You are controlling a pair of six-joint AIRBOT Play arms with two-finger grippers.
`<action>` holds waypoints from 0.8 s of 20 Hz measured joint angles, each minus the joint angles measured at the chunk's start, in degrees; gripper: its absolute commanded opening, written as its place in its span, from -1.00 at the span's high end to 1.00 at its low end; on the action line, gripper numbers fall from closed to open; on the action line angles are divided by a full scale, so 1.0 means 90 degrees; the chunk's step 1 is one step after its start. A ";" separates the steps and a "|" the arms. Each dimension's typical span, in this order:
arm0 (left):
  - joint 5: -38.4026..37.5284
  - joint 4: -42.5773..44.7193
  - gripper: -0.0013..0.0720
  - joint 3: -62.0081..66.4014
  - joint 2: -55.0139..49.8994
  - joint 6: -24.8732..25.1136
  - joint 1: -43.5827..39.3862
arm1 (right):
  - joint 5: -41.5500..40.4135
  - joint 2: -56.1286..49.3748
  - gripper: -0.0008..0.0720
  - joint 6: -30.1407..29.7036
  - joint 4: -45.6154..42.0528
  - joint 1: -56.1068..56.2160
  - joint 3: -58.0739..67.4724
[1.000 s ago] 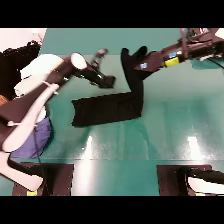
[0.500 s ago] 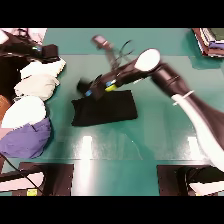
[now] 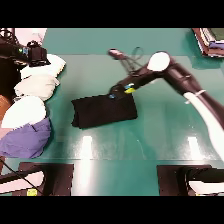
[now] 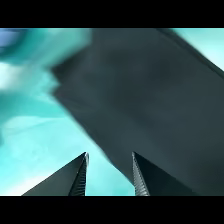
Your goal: Fold the shirts.
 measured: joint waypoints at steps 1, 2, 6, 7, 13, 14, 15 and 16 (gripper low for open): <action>-0.0036 -0.0012 0.90 0.0000 0.0000 0.0015 0.0002 | -0.0063 0.0175 -0.48 0.0095 -0.0063 -0.0355 -0.0432; -0.0058 -0.0066 0.90 0.0000 0.0000 0.0017 0.0005 | -0.0194 0.0347 -0.74 0.0153 -0.0068 -0.0746 -0.0906; -0.0036 -0.0306 0.90 0.0000 -0.0007 0.0029 0.0010 | -0.0522 0.0374 -0.59 0.0279 0.0631 -0.2081 -0.2346; 0.0027 -0.0350 0.90 0.0000 -0.0010 0.0034 0.0010 | -0.0529 0.0236 -0.59 0.0238 0.0828 -0.2268 -0.2533; 0.0182 -0.0478 0.90 0.0000 -0.0012 0.0039 0.0010 | -0.0454 -0.1056 -0.59 -0.0143 0.2176 -0.2203 -0.2344; 0.0192 -0.0486 0.90 0.0000 -0.0012 0.0039 0.0010 | -0.0406 -0.1273 -0.47 -0.0165 0.2319 -0.2072 -0.2161; 0.0202 -0.0486 0.90 0.0000 -0.0012 0.0039 0.0010 | -0.0413 -0.1494 -0.19 -0.0185 0.2433 -0.1911 -0.1943; 0.0204 -0.0505 0.90 0.0000 -0.0012 0.0039 0.0010 | -0.0418 -0.1678 -0.01 -0.0197 0.2487 -0.1770 -0.1741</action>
